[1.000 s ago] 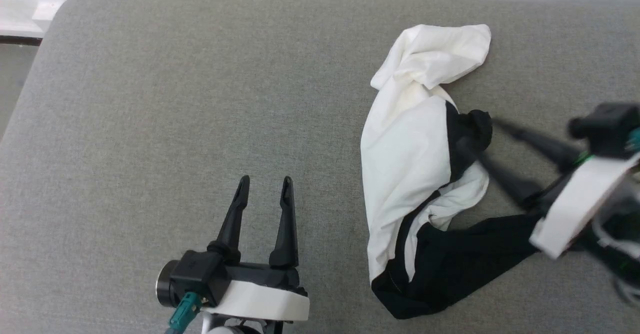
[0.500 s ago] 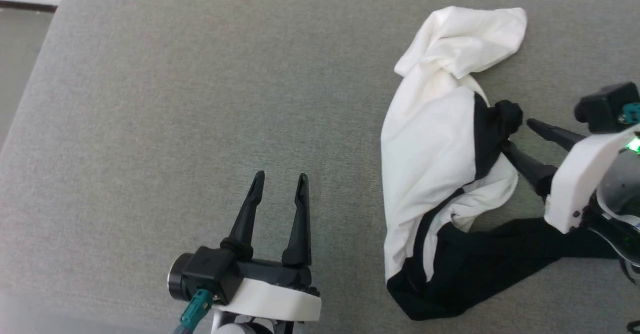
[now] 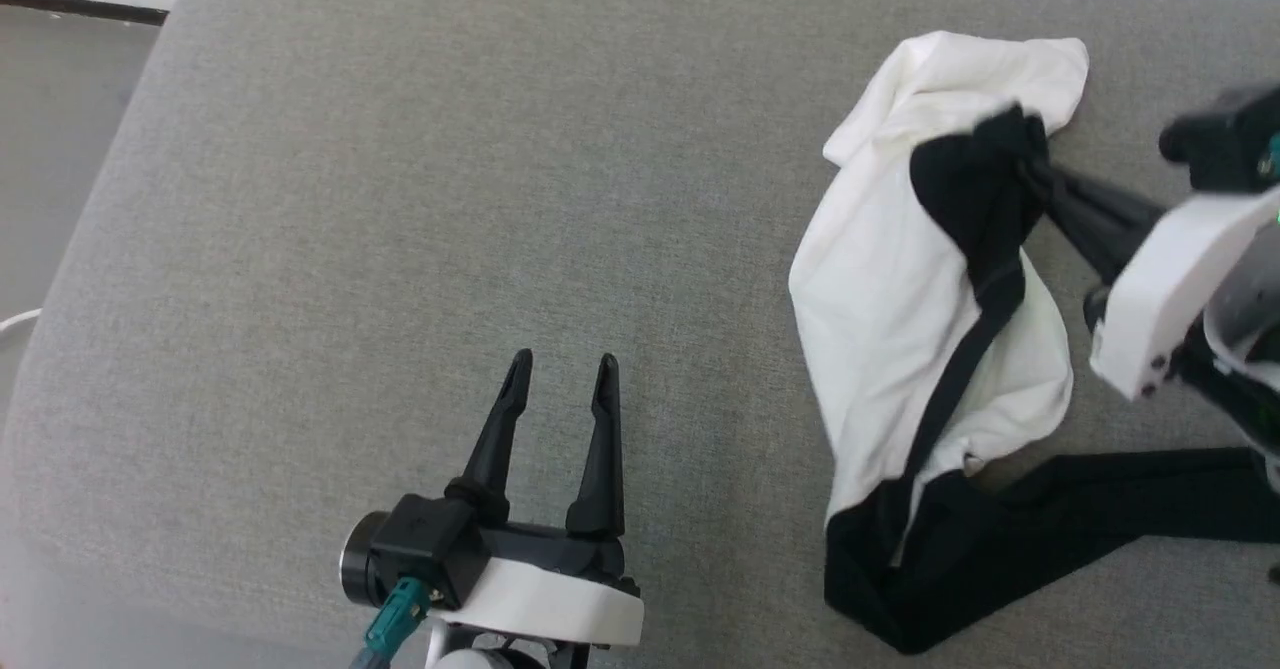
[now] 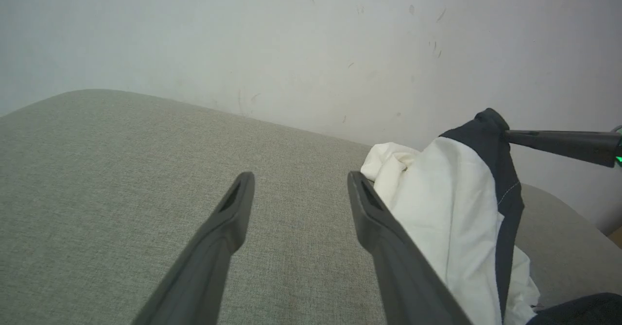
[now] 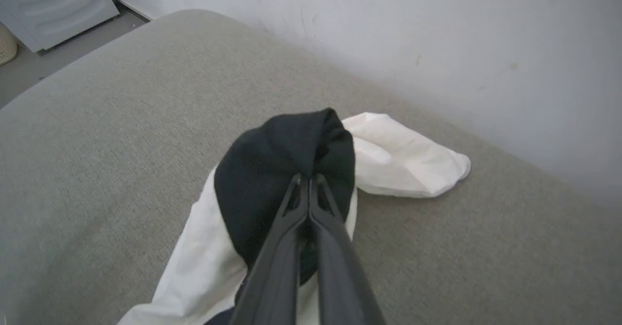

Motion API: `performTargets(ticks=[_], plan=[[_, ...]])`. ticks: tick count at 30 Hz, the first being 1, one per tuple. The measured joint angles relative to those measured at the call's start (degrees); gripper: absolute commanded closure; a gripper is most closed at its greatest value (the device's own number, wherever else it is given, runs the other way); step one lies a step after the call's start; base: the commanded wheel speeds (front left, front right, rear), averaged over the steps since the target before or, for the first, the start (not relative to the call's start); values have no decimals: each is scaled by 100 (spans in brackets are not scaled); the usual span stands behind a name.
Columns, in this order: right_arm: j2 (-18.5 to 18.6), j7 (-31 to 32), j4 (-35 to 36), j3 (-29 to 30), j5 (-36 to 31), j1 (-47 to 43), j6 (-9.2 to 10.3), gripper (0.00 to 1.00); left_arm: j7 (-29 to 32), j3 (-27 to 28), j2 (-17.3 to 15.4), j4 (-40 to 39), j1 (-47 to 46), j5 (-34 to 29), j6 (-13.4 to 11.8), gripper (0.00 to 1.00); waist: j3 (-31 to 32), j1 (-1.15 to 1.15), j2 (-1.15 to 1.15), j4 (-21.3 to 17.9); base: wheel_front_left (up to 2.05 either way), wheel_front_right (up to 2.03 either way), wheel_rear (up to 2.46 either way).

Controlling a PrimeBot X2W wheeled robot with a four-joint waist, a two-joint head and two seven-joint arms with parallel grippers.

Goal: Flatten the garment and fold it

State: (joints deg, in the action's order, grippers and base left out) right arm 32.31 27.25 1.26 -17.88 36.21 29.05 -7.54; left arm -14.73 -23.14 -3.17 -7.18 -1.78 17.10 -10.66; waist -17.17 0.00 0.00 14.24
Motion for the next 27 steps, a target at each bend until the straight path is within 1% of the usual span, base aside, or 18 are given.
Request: performTargets(ticks=[3,5,8,10,12,14,15,16,17,18,20,22,25,27], plan=[[33,-135,267,-277,-166,450,0,100,-1,1,2,14,1,9,5,0,61,0,0,56,0,0,0],[-65,-181,447,-599,-235,840,0,100,0,-1,3,23,2,34,11,0,93,0,0,104,0,0,0],[-492,-154,673,-1361,-147,1332,0,100,0,8,10,23,5,68,12,0,123,0,0,195,0,0,0],[-859,-75,714,-1980,52,1440,0,100,0,27,13,9,10,105,11,0,130,0,0,272,0,0,0],[-1124,60,655,-2654,320,1386,-1,100,0,53,18,-20,32,124,0,0,128,0,0,359,0,0,0],[-1283,156,443,-3026,600,1198,-1,100,1,82,18,-62,69,126,-9,0,119,0,0,452,0,0,0],[-1272,153,332,-3174,616,1118,-1,100,14,97,15,-66,97,126,-35,0,112,0,0,503,0,0,0],[-1229,179,225,-3251,624,1082,0,67,14,124,9,-57,165,126,-57,0,105,0,0,551,0,0,0],[-1178,237,71,-3318,671,1029,0,5,3,141,10,-85,205,124,-57,0,98,-1,0,598,0,0,0],[-1116,240,-43,-3371,720,950,0,0,1,147,13,-108,217,123,-56,0,90,-1,0,640,0,0,0],[-977,202,-143,-3451,751,870,0,0,0,174,15,-140,238,122,-55,0,74,0,0,697,0,0,0],[-877,54,-125,-3346,914,834,0,0,0,205,14,-152,260,113,-55,0,64,0,0,690,0,0,0],[-704,-449,78,-2784,967,812,-1,0,0,182,16,-155,260,112,-49,0,58,0,0,599,0,0,0],[-555,-929,208,-2131,836,694,0,0,-1,180,18,-146,259,89,-48,0,70,0,0,502,0,0,0]])
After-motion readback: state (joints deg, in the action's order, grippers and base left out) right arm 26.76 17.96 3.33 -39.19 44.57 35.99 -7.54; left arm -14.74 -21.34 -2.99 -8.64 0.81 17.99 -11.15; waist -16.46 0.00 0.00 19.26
